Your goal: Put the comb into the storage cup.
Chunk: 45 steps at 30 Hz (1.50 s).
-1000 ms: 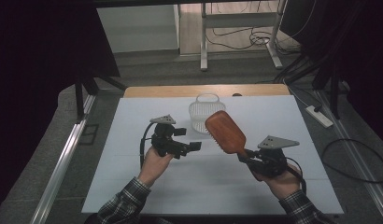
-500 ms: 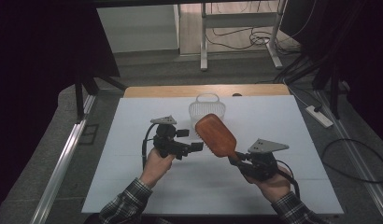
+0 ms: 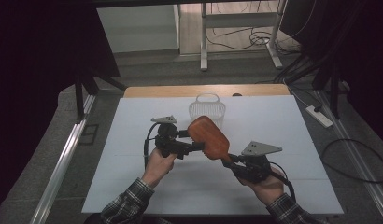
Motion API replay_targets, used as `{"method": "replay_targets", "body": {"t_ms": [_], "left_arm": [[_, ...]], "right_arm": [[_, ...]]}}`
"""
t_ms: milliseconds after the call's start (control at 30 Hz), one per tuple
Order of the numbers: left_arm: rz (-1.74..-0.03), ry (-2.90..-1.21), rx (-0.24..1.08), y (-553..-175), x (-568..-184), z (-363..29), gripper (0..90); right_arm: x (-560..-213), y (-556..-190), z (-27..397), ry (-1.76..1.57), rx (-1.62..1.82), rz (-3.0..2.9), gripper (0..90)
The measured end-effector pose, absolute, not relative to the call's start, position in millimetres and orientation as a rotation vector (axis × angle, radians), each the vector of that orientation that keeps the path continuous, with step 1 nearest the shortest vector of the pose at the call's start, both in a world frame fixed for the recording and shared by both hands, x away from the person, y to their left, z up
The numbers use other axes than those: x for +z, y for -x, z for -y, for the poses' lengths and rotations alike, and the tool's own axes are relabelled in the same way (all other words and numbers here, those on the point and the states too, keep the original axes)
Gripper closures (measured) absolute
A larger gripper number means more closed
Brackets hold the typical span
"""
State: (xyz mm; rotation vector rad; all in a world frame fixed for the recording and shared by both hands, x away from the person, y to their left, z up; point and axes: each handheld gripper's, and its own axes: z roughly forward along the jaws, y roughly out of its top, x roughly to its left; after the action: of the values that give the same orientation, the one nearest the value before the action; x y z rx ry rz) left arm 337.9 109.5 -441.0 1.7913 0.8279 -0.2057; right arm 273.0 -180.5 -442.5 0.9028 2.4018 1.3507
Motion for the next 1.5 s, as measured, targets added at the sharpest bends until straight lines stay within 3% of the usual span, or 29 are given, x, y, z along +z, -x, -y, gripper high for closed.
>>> {"method": "replay_targets", "body": {"t_ms": [533, 700, 933, 1500], "left_arm": [[-0.844, -1.768, -0.275, -341, -444, -103, 1.2], [-0.848, -1.775, -0.299, -340, -444, -102, 9.0], [-0.85, -1.742, -0.335, -339, -444, -103, 28.0], [-0.868, -1.639, -0.535, -345, -453, -109, 49.2]], "right_arm": [[-444, -268, 169, -0.855, 1.383, -2.412, 72.2], [-445, -267, 167, -0.834, 1.39, -2.417, 72.2], [-445, -265, 166, -0.806, 1.4, -2.416, 72.1], [-452, -269, 162, -0.779, 1.338, -2.455, 72.1]]}}
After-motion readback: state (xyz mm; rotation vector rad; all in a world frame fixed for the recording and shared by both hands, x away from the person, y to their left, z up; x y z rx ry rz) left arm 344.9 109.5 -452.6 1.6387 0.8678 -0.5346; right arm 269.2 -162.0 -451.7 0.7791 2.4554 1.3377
